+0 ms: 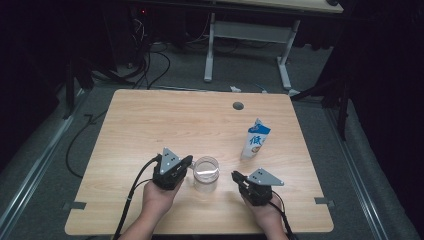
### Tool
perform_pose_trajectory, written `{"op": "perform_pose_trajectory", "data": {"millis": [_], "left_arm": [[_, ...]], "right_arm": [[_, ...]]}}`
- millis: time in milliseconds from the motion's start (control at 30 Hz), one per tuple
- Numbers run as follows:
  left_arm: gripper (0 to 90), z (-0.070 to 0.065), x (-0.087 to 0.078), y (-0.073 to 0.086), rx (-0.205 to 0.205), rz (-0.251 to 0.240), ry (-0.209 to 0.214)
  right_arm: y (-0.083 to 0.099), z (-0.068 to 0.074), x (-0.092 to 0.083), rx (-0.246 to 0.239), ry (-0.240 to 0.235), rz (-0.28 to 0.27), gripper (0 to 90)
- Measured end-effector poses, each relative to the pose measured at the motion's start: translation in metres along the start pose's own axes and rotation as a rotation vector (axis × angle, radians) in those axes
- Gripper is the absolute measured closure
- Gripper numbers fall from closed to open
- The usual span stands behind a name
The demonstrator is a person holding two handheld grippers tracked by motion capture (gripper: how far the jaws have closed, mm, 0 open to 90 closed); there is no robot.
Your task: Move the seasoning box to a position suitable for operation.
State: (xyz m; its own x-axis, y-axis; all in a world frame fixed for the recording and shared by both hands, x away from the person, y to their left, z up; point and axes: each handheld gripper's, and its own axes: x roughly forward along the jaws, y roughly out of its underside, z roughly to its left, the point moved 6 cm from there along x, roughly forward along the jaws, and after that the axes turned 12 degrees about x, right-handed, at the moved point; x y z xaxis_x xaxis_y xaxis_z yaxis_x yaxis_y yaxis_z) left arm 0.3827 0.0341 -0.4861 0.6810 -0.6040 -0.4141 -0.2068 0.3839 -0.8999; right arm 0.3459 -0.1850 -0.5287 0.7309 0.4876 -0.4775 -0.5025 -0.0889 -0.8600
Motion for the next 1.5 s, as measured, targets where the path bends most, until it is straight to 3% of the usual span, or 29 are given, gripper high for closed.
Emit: {"op": "perform_pose_trajectory", "data": {"millis": [333, 800, 1133, 1300, 1500], "left_arm": [[89.9, 0.002, 0.0, 0.003, -0.013, 0.004, -0.009], [89.9, 0.001, 0.0, 0.002, -0.019, 0.001, -0.003], [89.9, -0.001, -0.004, 0.004, -0.024, -0.003, -0.001], [89.9, -0.01, -0.02, 0.018, -0.052, -0.014, 0.019], [89.8, -0.025, -0.024, 0.033, -0.047, 0.005, 0.04]], "right_arm": [[-0.011, 0.011, -0.001, -0.025, -0.031, -0.041, 89.0], [-0.025, 0.04, 0.002, -0.067, -0.113, -0.071, 90.0], [-0.029, 0.048, 0.002, -0.084, -0.13, -0.082, 90.0], [-0.029, 0.047, 0.001, -0.081, -0.131, -0.082, 90.0], [-0.028, 0.049, 0.001, -0.083, -0.131, -0.08, 90.0]]}}
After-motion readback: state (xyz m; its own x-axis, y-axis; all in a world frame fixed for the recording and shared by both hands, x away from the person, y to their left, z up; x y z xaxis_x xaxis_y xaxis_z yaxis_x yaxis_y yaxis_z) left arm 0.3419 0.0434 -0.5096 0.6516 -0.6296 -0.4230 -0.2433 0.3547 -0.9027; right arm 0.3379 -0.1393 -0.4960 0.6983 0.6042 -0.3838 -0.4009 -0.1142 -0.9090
